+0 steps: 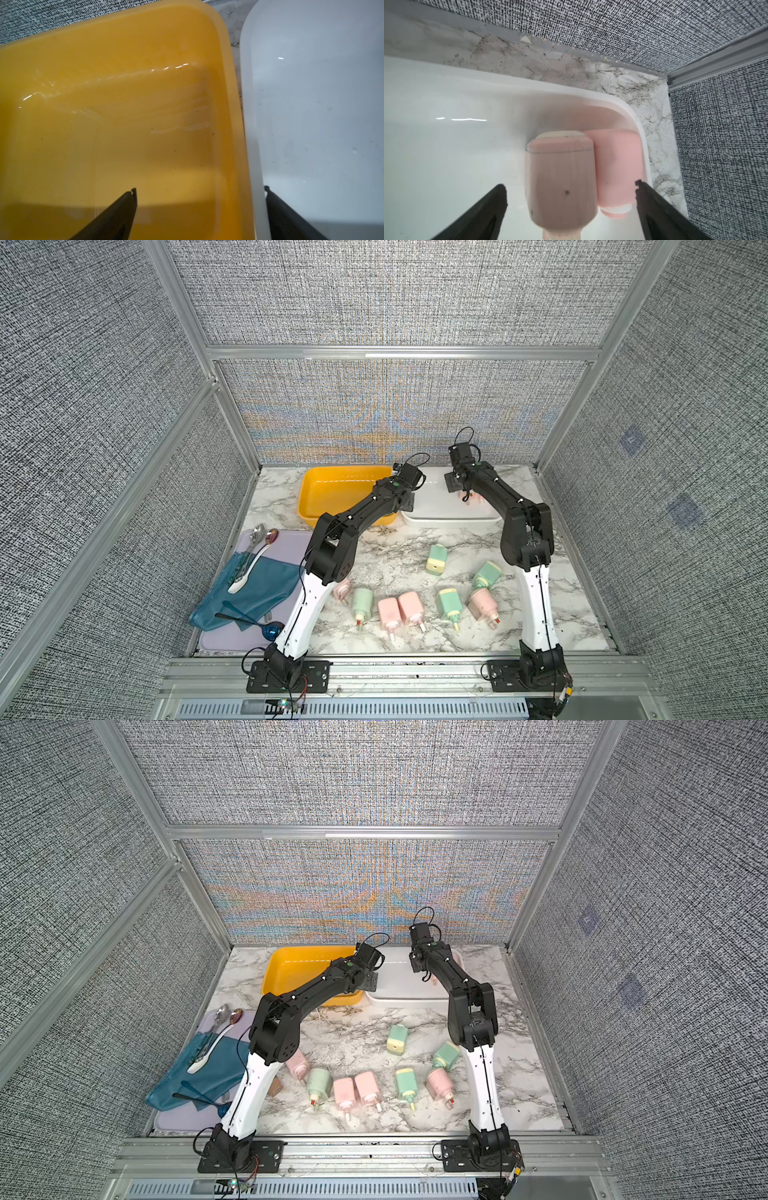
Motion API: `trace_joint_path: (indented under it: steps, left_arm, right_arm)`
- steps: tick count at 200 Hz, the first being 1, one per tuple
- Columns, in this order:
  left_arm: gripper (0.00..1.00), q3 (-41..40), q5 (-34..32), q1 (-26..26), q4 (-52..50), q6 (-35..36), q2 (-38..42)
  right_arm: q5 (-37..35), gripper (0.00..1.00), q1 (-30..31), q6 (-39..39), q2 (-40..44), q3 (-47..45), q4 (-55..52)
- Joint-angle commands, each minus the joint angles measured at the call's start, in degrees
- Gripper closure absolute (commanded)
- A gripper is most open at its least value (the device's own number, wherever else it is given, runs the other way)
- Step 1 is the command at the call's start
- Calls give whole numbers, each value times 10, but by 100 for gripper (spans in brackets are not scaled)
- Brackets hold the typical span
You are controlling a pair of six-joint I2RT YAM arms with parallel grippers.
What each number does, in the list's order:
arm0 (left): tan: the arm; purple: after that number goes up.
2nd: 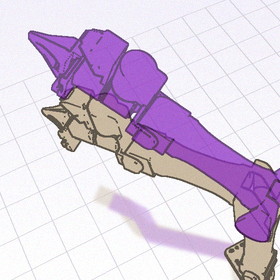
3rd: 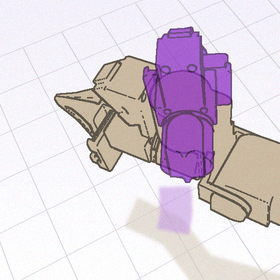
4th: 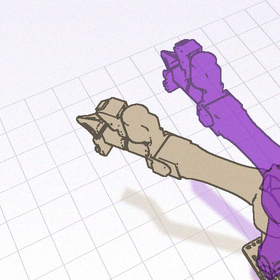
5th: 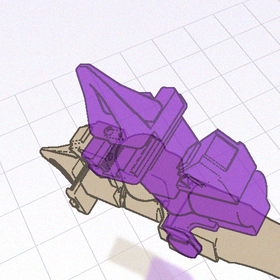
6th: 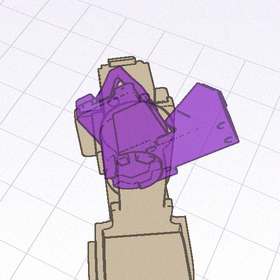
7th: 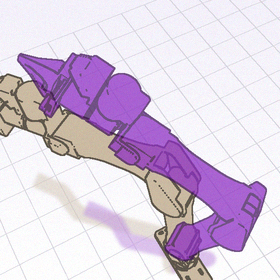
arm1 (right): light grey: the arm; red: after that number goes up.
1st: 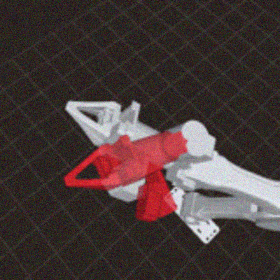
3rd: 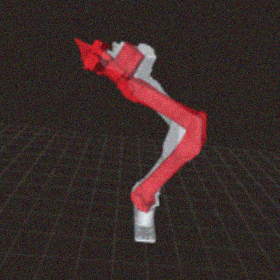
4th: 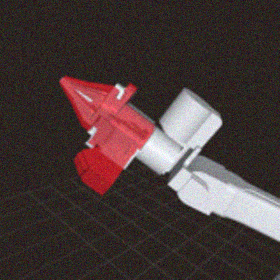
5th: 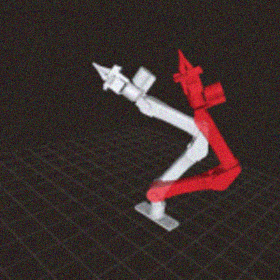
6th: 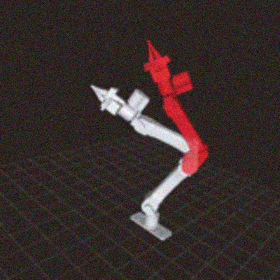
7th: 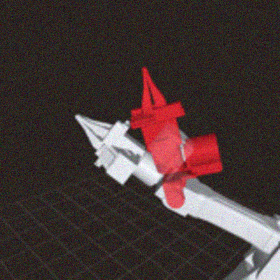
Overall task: Place the pencil sharpeners by color into the storage box
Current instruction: Place the pencil sharpener in the storage box.
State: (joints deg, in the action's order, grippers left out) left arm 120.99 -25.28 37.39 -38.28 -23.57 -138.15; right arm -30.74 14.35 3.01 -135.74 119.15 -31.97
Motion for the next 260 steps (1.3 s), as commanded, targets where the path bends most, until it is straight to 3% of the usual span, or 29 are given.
trace_joint_path:
  steps: [1, 66, 116, 167, 187, 226, 260]
  left_arm:
    - [0, 4, -3, -1, -11, 5, -4]
    - [0, 4, -10, -1, -18, 1, -7]
    - [0, 8, -2, -1, -18, 2, -4]
    - [1, 4, 56, 0, -15, 20, 17]
    - [1, -20, 89, 1, 6, 33, 41]
    - [1, -111, 117, 2, 82, 50, 127]
    - [1, -207, 172, 5, 164, 90, 212]
  right_arm:
    - [-37, 1, 1, 31, -10, 4, 18]
    - [-80, 1, 3, 36, -34, 28, -3]
    - [-52, 1, 4, 31, -31, 30, -6]
    - [-34, 1, 5, 24, -15, 29, -6]
    - [-26, 1, 5, 7, 7, 12, 14]
    - [35, 1, 5, -31, 109, -125, 159]
    - [59, 1, 10, -55, 166, -162, 163]
